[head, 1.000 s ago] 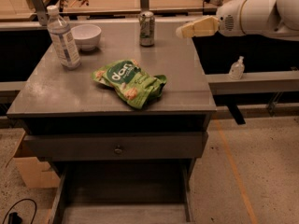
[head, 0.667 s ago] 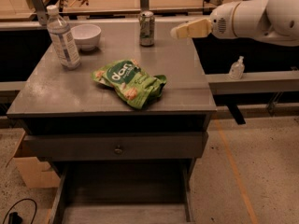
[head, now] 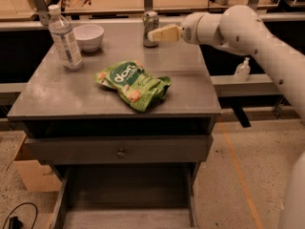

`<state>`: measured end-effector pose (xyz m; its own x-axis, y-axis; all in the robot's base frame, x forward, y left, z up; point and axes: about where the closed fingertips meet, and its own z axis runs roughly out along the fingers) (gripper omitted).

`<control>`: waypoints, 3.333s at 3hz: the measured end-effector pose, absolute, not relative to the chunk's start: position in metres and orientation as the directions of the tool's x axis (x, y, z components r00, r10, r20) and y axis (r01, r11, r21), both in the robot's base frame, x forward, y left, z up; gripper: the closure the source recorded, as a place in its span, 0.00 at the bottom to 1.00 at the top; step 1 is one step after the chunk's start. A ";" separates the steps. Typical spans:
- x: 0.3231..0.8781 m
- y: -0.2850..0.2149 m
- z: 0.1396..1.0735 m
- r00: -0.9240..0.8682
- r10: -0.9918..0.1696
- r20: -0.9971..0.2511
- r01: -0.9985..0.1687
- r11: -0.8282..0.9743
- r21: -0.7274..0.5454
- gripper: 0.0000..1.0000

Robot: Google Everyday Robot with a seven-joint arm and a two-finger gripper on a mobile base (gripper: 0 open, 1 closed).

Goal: Place 7up can into middle drawer

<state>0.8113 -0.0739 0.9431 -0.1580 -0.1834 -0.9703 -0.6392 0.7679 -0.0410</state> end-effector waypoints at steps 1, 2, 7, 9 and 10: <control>0.853 -0.047 0.925 -0.151 -0.169 -0.974 -0.642 0.766 -0.033 0.00; 0.893 -0.030 0.911 -0.144 -0.160 -0.977 -0.630 0.776 -0.034 0.00; 0.866 -0.028 0.941 -0.089 -0.170 -0.981 -0.740 0.671 -0.049 1.00; 0.794 -0.021 0.957 -0.159 -0.147 -0.976 -0.801 0.597 0.040 1.00; 0.764 -0.013 0.962 -0.178 -0.146 -0.973 -0.816 0.574 0.063 1.00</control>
Offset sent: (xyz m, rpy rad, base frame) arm 0.1324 0.0549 -0.0435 0.0283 -0.0350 -0.0397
